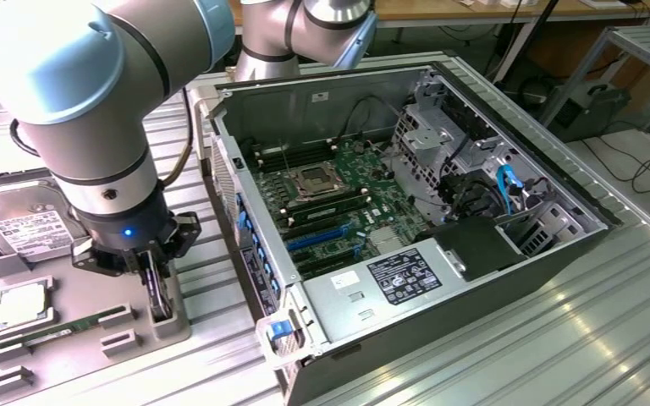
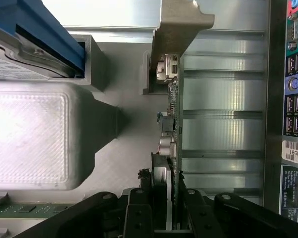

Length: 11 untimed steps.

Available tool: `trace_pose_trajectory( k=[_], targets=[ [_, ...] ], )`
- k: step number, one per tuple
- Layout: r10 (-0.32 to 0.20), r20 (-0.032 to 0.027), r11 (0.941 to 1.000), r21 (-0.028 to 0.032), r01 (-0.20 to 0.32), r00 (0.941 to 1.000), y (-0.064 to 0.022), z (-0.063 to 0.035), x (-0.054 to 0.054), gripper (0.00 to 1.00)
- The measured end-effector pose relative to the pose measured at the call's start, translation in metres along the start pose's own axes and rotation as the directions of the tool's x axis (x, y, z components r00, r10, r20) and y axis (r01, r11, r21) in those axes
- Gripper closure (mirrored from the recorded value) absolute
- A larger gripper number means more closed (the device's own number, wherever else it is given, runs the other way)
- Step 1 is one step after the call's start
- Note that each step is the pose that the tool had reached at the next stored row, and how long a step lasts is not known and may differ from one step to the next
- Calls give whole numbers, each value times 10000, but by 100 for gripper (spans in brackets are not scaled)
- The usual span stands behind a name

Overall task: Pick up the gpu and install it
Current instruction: 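Pick up the gpu and move the gpu toward the slot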

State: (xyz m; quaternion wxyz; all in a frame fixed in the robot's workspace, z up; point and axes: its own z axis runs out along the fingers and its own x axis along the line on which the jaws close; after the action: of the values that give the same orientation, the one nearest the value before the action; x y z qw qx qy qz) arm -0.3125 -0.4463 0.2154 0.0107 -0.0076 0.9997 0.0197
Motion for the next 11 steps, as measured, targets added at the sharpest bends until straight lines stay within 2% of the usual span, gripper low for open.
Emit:
trace_pose_trajectory(
  k=[11],
  targets=[
    [0,1,10000,-1,0,10000,0,4,-1,72]
  ],
)
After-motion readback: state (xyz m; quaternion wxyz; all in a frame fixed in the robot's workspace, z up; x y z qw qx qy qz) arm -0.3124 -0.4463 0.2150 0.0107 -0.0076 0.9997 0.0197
